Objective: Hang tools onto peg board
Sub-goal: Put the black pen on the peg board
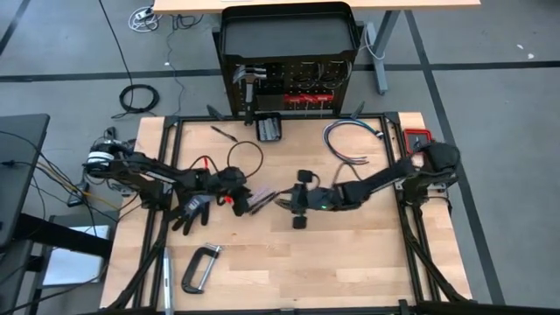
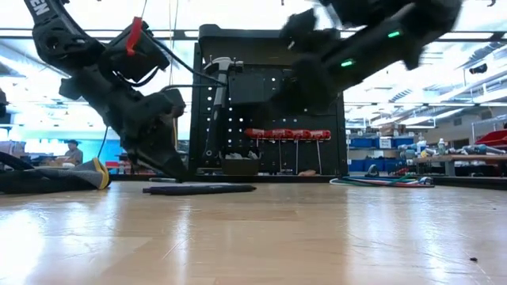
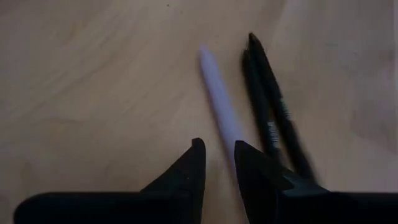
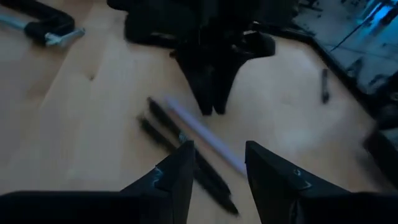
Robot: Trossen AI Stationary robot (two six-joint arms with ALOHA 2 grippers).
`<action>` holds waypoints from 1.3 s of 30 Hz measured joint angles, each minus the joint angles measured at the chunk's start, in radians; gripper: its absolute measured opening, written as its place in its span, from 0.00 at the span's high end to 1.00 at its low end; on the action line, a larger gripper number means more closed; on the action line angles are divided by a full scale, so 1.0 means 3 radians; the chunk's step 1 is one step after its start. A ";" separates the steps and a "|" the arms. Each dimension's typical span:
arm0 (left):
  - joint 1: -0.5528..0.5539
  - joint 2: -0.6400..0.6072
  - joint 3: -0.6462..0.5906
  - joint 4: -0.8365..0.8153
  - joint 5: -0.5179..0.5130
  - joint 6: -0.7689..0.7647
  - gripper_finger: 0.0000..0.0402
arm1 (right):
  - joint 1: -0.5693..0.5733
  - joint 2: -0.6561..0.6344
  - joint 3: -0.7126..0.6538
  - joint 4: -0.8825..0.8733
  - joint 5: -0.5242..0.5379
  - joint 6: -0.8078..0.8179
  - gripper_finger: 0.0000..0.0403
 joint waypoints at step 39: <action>-0.0194 -0.0287 0.0009 -0.0599 -0.0326 0.0176 0.77 | -0.0630 0.1312 0.1174 -0.0839 -0.1934 -0.0209 0.92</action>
